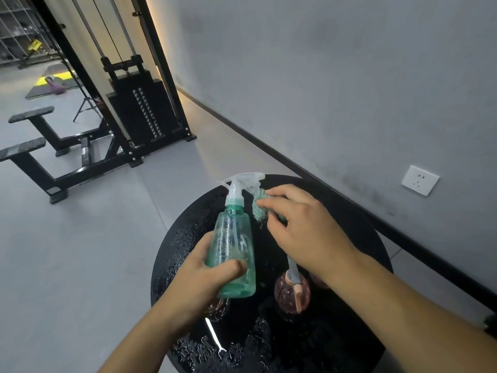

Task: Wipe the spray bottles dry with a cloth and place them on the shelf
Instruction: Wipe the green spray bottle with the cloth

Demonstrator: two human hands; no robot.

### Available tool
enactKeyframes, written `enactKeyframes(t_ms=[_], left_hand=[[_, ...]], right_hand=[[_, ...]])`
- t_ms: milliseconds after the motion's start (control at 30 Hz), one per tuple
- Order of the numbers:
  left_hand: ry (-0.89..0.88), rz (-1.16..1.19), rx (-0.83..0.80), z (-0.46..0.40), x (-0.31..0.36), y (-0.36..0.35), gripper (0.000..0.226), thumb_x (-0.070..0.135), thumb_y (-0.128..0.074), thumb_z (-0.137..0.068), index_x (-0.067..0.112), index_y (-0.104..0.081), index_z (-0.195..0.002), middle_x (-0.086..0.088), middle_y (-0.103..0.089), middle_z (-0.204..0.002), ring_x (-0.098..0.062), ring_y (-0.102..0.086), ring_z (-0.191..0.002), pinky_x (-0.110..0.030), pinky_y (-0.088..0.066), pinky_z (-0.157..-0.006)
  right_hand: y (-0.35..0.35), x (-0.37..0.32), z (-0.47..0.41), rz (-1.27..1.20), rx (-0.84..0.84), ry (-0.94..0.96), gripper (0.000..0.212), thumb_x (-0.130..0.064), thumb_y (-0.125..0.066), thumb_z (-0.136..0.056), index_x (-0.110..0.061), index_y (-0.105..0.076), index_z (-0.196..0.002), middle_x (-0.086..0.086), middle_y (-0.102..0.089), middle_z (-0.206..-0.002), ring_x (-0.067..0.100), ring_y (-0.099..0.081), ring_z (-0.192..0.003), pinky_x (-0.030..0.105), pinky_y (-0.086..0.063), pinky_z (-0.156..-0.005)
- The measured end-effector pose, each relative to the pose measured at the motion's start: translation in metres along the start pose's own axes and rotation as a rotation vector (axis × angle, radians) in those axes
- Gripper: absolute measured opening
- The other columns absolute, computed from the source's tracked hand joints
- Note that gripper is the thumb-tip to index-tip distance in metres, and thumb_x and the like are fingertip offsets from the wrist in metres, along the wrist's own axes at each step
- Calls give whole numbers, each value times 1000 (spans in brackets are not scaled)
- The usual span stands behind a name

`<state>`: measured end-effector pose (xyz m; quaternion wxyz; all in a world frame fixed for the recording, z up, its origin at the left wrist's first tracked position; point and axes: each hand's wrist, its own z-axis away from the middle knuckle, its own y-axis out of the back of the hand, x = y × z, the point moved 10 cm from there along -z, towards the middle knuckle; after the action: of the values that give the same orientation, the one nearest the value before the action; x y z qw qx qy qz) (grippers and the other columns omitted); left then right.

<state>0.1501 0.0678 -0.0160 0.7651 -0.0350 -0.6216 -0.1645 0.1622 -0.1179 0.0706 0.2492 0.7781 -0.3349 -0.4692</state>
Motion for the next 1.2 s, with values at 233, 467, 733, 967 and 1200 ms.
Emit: enactKeyframes(t_ms=[233, 467, 733, 967, 1200], left_hand=[[-7, -37, -34, 2, 3, -8, 59, 23, -78, -72, 36, -63, -128, -4, -80, -111, -26, -80, -96, -34, -63, -80], [-15, -15, -34, 1, 4, -8, 61, 32, -84, -64, 47, -67, -121, -5, -80, -113, -28, -80, -98, -33, -63, -80], [-31, 4, 0, 0, 8, -3, 58, 37, -83, -60, 53, -69, -114, -6, -80, -114, -30, -79, -101, -46, -63, -92], [-50, -1, -50, 2, 11, -6, 61, 37, -80, -58, 52, -69, -115, -5, -79, -112, -26, -79, -101, -41, -63, -89], [-42, 74, -16, -3, 6, 3, 66, 29, -80, -55, 43, -71, -119, -12, -78, -109, -35, -77, -100, -47, -61, -88]], right_hand=[[7, -1, -2, 3, 61, 13, 33, -9, -64, -98, -19, -73, -128, -4, -63, -132, 12, -57, -124, 29, -51, -105], [6, 2, 1, -42, 63, 13, 32, -8, -65, -97, -20, -75, -125, -6, -64, -130, 12, -59, -122, 35, -53, -103], [8, 1, 3, -101, 54, -9, 32, -9, -65, -96, -21, -76, -123, -8, -65, -129, 5, -59, -120, 28, -51, -104], [30, 14, -4, -284, 145, -175, 32, -16, -67, -96, -30, -74, -124, -21, -67, -122, -19, -59, -98, 2, -44, -92], [21, 7, -2, -313, 45, -144, 30, -13, -66, -94, -28, -76, -118, -24, -68, -116, -10, -60, -111, 6, -45, -96]])
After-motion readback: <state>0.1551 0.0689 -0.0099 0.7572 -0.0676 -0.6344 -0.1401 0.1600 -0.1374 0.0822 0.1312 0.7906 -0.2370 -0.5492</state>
